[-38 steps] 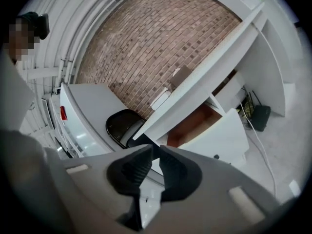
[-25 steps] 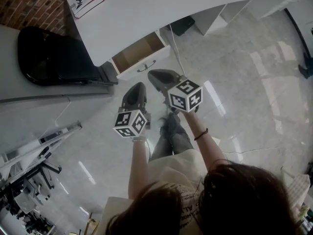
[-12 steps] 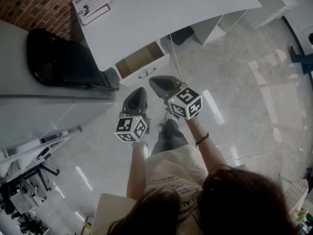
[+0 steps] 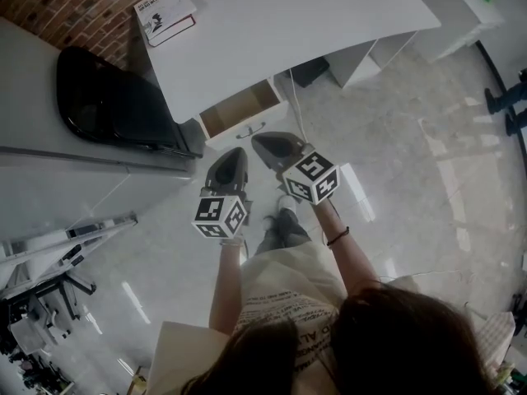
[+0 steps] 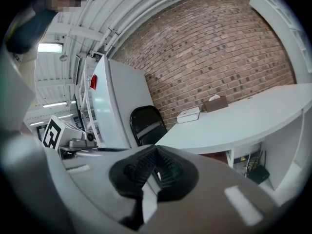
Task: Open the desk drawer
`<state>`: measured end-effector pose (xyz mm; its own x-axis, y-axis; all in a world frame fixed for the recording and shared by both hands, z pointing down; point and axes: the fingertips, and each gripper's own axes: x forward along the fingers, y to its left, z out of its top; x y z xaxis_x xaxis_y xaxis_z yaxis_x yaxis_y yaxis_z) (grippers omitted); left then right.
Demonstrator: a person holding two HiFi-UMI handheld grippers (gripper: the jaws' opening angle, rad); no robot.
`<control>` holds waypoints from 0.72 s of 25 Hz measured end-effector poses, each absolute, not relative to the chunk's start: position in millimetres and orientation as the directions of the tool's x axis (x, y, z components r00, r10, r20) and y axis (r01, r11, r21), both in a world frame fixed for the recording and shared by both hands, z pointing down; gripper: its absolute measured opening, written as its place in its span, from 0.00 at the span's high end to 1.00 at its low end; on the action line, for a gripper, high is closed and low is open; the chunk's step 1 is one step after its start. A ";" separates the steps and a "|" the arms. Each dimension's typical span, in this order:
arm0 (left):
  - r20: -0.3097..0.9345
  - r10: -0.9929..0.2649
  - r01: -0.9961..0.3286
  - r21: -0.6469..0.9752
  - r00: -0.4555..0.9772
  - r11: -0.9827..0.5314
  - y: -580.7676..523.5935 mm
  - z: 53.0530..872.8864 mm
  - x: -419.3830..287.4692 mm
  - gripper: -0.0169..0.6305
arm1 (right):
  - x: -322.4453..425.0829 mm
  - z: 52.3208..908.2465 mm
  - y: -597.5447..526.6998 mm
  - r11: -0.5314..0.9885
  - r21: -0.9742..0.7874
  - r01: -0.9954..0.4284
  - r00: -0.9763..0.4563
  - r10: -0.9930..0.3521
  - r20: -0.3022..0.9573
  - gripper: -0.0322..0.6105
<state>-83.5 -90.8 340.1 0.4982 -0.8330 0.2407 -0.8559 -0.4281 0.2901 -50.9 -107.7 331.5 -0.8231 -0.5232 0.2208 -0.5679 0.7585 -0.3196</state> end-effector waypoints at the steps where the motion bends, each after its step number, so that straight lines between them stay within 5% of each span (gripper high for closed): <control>1: 0.239 -0.834 -0.856 0.288 0.498 -0.429 -90.7 338.8 -83.7 0.98 | -51.3 330.4 -106.5 0.762 -0.317 -0.565 -0.825 -0.521 0.218 0.95; 18: 0.256 -0.832 -0.862 0.272 0.492 -0.427 -84.1 340.8 -78.7 0.98 | -48.8 328.9 -98.4 0.789 -0.306 -0.533 -0.846 -0.489 0.214 0.95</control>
<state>-78.7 -84.1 340.8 0.4924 -0.8319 0.2561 -0.8624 -0.4266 0.2725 -48.8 -98.4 328.9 -0.8456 -0.4891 0.2140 -0.5335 0.7885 -0.3060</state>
